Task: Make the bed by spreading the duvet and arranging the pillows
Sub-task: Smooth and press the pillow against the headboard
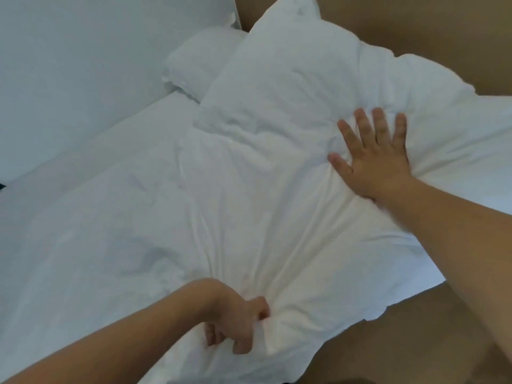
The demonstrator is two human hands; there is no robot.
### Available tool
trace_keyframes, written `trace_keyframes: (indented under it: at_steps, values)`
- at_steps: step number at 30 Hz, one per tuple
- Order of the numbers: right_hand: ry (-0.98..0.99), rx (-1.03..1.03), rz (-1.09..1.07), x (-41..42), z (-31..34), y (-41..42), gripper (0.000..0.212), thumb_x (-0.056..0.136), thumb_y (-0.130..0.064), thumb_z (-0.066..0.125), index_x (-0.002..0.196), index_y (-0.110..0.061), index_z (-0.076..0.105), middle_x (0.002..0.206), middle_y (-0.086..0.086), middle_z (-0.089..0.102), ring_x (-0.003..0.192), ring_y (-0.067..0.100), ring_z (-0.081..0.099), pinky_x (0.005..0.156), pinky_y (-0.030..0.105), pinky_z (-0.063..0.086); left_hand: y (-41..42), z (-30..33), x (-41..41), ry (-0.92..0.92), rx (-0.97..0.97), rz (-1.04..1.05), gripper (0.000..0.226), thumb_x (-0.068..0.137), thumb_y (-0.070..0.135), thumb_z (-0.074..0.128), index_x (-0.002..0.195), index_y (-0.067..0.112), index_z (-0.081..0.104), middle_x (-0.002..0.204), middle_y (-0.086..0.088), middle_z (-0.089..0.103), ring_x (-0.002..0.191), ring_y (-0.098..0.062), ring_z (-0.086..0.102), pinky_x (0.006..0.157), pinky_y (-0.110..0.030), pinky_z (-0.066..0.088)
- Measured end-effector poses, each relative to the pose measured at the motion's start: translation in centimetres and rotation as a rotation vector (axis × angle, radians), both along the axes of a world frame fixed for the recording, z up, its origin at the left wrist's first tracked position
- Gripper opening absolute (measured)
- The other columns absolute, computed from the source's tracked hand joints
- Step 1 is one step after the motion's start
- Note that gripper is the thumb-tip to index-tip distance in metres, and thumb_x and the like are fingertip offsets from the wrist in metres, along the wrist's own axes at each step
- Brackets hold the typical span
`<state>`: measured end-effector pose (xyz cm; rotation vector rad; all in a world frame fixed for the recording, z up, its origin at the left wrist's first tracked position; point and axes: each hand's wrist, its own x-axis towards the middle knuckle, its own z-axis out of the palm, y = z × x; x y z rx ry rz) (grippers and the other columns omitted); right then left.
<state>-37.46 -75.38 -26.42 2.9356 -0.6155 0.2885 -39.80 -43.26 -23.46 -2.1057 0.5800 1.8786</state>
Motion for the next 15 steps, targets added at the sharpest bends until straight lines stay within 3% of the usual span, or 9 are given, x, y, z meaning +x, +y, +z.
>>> trace_keyframes:
  at_steps: [2,3,5,7,10,12,15]
  values:
    - [-0.029,0.046,-0.039,1.9,1.4,-0.2,0.078,0.087,-0.072,-0.002,0.154,-0.031,0.003,0.162,0.003,-0.003,0.148,0.029,-0.01,0.112,0.06,-0.014,-0.6,2.3,4.6,0.088,-0.059,0.244,0.042,0.08,0.021,0.062,0.119,0.033,0.051,0.108,-0.006,0.055,0.086,-0.024,0.059,0.078,-0.042,0.052]
    - [-0.062,0.07,-0.059,3.1,2.5,0.0,0.078,0.087,-0.072,0.0,0.154,-0.031,0.004,0.162,0.005,-0.002,0.148,0.031,-0.008,0.112,0.061,-0.015,-1.3,3.3,7.2,-0.022,-0.18,0.282,0.033,0.083,0.025,0.06,0.116,0.03,0.057,0.105,-0.002,0.058,0.092,-0.025,0.061,0.078,-0.039,0.052]
    - [-0.126,0.071,-0.054,6.0,4.5,0.5,0.078,0.086,-0.073,0.002,0.153,-0.033,0.002,0.162,0.007,0.0,0.147,0.036,-0.004,0.112,0.062,-0.013,-3.1,4.3,12.8,-0.44,-0.466,0.36,0.031,0.089,0.037,0.054,0.119,0.028,0.057,0.112,0.0,0.06,0.107,-0.027,0.06,0.084,-0.037,0.049]
    - [-0.167,0.014,0.005,9.0,5.8,0.8,0.078,0.085,-0.075,0.002,0.152,-0.035,0.0,0.162,0.007,-0.002,0.147,0.037,-0.004,0.112,0.063,-0.011,-5.2,4.2,18.5,-0.854,-0.715,0.432,0.049,0.094,0.048,0.046,0.139,0.028,0.04,0.14,-0.005,0.043,0.128,-0.028,0.044,0.103,-0.043,0.038]
    - [-0.155,-0.04,0.016,13.2,6.1,-0.6,0.079,0.083,-0.078,-0.002,0.151,-0.039,-0.008,0.162,0.004,-0.009,0.147,0.034,-0.009,0.111,0.064,-0.011,-9.4,2.1,24.2,-1.187,-0.858,0.574,0.06,0.096,0.055,0.034,0.15,0.037,0.015,0.158,0.002,0.012,0.144,-0.024,0.012,0.112,-0.058,0.016]
    - [-0.152,-0.021,-0.036,15.3,5.1,-2.7,0.08,0.081,-0.08,-0.003,0.15,-0.04,-0.009,0.162,0.003,-0.01,0.147,0.033,-0.009,0.111,0.065,-0.01,-11.9,-1.5,25.8,-1.252,-0.827,0.596,0.062,0.095,0.06,0.025,0.15,0.044,-0.002,0.16,0.008,-0.001,0.147,-0.018,-0.001,0.11,-0.067,0.007]
    - [-0.143,-0.002,-0.037,16.4,1.5,-4.4,0.082,0.083,-0.079,0.006,0.153,-0.038,-0.003,0.162,0.005,-0.006,0.147,0.035,-0.002,0.111,0.067,-0.001,-13.8,-8.3,25.7,-1.156,-0.728,0.481,0.068,0.091,0.068,0.011,0.141,0.046,-0.029,0.159,0.009,-0.022,0.146,-0.018,-0.017,0.108,-0.069,-0.007]
